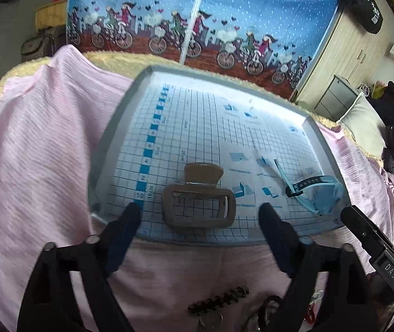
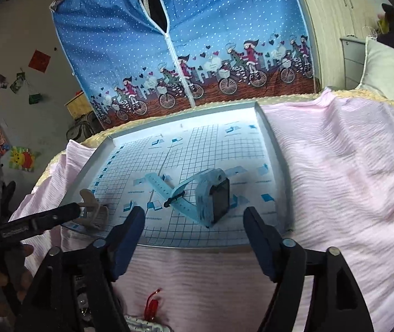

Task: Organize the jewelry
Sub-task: 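Carry the smartwatch into the tray with right tool while left tool drops the claw clip there, then move both open tools back over the remaining jewelry pile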

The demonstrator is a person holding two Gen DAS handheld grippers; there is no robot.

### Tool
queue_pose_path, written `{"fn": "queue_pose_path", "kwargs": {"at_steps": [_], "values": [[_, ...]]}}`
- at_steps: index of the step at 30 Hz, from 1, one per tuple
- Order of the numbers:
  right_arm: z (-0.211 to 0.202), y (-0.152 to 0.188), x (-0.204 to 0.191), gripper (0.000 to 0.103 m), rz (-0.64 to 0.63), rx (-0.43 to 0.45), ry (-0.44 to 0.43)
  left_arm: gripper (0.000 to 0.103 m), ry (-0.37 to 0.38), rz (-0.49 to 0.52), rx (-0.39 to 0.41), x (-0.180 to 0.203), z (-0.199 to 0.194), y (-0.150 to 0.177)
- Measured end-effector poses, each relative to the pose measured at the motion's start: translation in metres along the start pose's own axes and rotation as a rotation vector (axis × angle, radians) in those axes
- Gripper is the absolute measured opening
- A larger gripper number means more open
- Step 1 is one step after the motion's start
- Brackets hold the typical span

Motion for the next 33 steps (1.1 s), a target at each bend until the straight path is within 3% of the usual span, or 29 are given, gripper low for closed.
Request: {"fn": "queue_pose_path", "kwargs": {"at_steps": [3,6,14,18,20,28,33], "values": [[-0.028,-0.004,-0.002,0.103,-0.008,0.048,0.03,0.101,-0.005,0.015,0.072,0.001,-0.03,0.0],[-0.06,-0.01,-0.009,0.103,-0.027,0.12,0.045,0.101,0.0,0.039,0.135,0.009,-0.055,-0.002],[-0.141,-0.01,-0.032,0.103,-0.142,0.257,0.082,0.101,0.112,0.132,0.313,0.047,-0.15,0.026],[-0.177,0.002,-0.045,0.103,-0.189,0.312,0.102,0.101,0.157,0.128,0.289,0.05,-0.181,0.05],[-0.193,0.014,-0.052,0.103,-0.206,0.323,0.111,0.101,0.14,0.089,0.274,0.04,-0.196,0.063],[-0.229,0.059,-0.072,0.103,-0.202,0.282,0.084,0.101,0.041,-0.015,0.321,0.004,-0.242,0.112],[-0.224,0.083,-0.064,0.103,-0.098,0.157,0.065,0.101,-0.022,0.021,0.279,0.004,-0.237,0.134]]}}
Point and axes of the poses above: each gripper's, at about its wrist camera, not at the fingertips, and z roughly the way its jaws point, x to its right, y to its underside, the point moved 8 cm from there along z, roughly the way its jaws point, and after that the axes turned 12 degrees about -z, right-handed, at the moved point
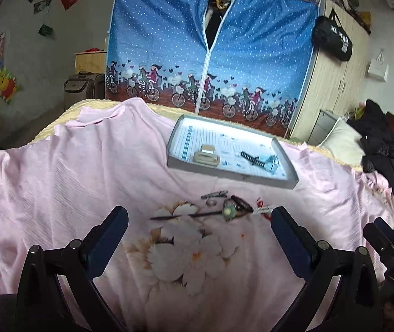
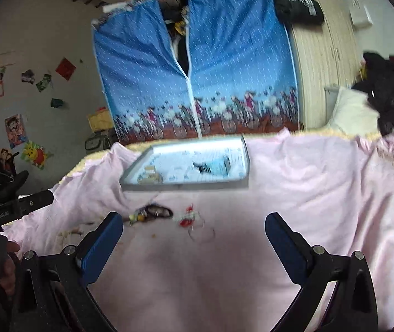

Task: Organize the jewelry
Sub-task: 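Move both open tools back over the remaining jewelry pile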

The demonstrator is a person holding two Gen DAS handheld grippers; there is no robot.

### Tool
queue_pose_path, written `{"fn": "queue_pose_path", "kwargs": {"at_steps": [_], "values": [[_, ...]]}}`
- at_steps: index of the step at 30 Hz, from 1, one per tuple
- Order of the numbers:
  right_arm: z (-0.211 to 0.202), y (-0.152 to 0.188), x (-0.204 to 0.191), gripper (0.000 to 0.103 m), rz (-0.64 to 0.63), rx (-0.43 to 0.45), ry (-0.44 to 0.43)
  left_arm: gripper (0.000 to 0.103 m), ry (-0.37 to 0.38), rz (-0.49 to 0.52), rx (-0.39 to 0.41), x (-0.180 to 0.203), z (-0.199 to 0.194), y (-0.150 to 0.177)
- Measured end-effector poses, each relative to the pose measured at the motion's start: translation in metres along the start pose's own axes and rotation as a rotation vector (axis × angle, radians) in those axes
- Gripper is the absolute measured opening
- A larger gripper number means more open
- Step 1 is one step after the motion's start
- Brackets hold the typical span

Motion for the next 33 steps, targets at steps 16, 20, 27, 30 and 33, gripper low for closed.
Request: {"fn": "queue_pose_path", "kwargs": {"at_steps": [16,20,27,30,33], "values": [[0.062,0.051,0.013,0.103,0.158,-0.373,-0.1,0.101,-0.024,0.042,-0.323,-0.003,0.057,0.038],[0.09,0.055,0.021,0.103,0.194,-0.445,-0.172,0.101,-0.016,0.025,-0.41,-0.011,0.077,0.021],[0.134,0.049,0.013,0.103,-0.021,-0.482,-0.196,0.1,-0.001,0.208,-0.508,0.003,0.13,0.02],[0.152,0.051,0.006,0.103,-0.143,-0.503,-0.195,0.1,0.007,0.279,-0.507,0.008,0.15,0.026],[0.167,0.05,0.007,0.103,-0.207,-0.502,-0.182,0.098,0.036,0.337,-0.498,0.014,0.16,0.032]]}}
Point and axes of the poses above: each gripper's, at about its wrist camera, not at the fingertips, and z roughly the way its jaws point, x to its right, y to its underside, the point moved 8 cm from there along z, roughly the way its jaws point, and after that the axes turned 12 degrees about -z, right-handed, at the moved point
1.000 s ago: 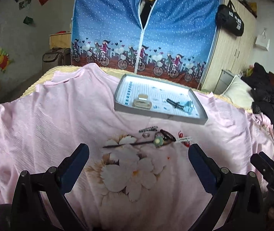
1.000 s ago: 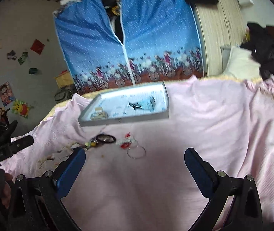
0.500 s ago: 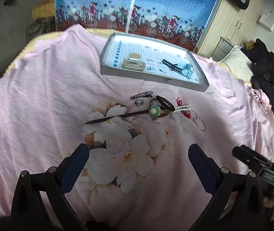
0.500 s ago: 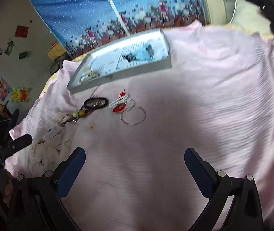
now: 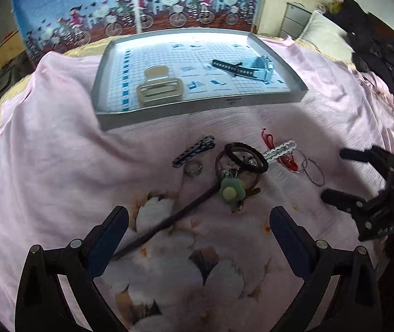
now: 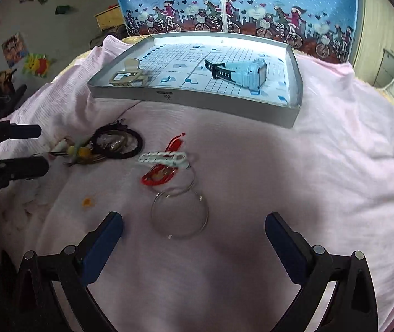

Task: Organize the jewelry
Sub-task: 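Move both open tools back over the remaining jewelry pile, then grasp a silver hoop earring with right tool while left tool grasps the black pompom hair tie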

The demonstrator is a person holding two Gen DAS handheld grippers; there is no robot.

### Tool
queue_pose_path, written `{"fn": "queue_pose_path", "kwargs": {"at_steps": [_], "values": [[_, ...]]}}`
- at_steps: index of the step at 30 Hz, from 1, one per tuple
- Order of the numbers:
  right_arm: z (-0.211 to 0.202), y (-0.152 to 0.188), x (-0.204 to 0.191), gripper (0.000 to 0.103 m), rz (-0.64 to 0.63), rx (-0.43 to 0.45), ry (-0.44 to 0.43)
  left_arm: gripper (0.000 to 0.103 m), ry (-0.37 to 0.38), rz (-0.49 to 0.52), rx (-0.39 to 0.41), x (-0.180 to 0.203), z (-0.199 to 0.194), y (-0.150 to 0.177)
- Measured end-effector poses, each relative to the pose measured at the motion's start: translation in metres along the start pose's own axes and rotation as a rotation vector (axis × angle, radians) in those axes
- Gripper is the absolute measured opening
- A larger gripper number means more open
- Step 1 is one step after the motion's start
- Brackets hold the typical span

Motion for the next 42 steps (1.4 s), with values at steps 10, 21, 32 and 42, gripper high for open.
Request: {"fn": "queue_pose_path", "kwargs": {"at_steps": [10,21,32,42], "values": [[0.014,-0.002,-0.009,0.097,-0.045,-0.021,-0.031,0.057,0.118,0.054,-0.045,0.02,0.027,-0.005],[0.025,-0.016,-0.017,0.057,-0.083,0.017,-0.063,0.036,0.118,0.081,-0.062,0.028,0.033,-0.001],[0.024,-0.015,-0.027,0.039,-0.058,0.003,-0.094,0.035,0.11,0.052,-0.049,0.021,0.033,-0.001],[0.023,-0.014,-0.027,0.039,0.017,-0.005,-0.135,0.035,0.126,0.032,-0.039,0.021,0.035,-0.006]]}}
Point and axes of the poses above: each gripper's, at about its wrist camera, not at the fingertips, and z roughly the way its jaws point, x to its right, y to its underside, the point moved 8 cm from there along z, roughly the way its jaws point, and after that the axes turned 12 degrees about -z, right-handed, at the moved point
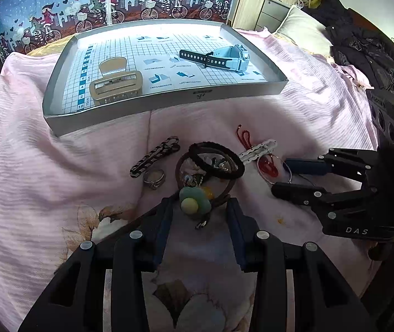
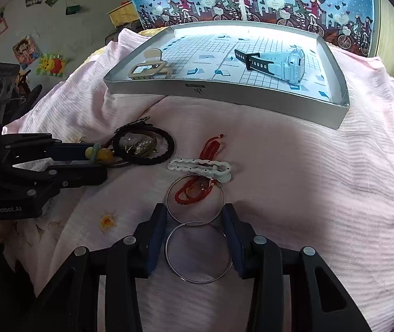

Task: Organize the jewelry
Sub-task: 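Grasp a silver hoop earring with right tool while left tool grasps the black pompom hair tie, then carry the hoop earring over the tray with right tool while left tool carries the hair tie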

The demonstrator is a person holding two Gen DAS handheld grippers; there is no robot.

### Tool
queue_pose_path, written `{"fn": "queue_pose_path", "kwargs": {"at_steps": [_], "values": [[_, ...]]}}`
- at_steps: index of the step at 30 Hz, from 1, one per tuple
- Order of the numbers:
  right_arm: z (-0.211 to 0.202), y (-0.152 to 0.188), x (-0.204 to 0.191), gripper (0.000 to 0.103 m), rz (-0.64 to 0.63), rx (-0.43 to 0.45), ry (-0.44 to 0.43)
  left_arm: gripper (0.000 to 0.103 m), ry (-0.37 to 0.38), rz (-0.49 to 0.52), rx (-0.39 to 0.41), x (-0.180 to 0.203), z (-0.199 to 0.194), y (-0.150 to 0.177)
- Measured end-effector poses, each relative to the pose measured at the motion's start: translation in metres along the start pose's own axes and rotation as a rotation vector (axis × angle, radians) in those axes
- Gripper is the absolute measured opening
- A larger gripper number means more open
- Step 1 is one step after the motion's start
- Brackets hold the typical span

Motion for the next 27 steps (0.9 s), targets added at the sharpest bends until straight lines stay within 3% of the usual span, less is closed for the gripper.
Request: {"fn": "queue_pose_path", "kwargs": {"at_steps": [7,14,23,27], "values": [[0.0,0.001,0.0,0.039,0.007,0.002,-0.002,0.035,-0.021,0.03,0.017,0.002,0.002,-0.002],[0.0,0.002,0.0,0.041,0.013,-0.001,-0.003,0.039,-0.093,0.081,0.042,0.001,0.006,-0.002],[0.001,0.002,0.001,0.04,0.027,0.002,-0.009,0.039,-0.066,0.103,0.065,0.002,0.012,-0.008],[-0.001,0.001,-0.001,0.039,0.033,-0.008,-0.033,0.026,-0.061,0.114,0.067,0.002,0.008,-0.007]]}}
Point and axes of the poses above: each gripper's, at about its wrist camera, not at the fingertips, and z roughly the way its jaws point, x to its right, y to its underside, the point moved 8 cm from there along z, roughly the way its jaws point, and after that the axes turned 12 degrees about -z, right-handed, at the moved point
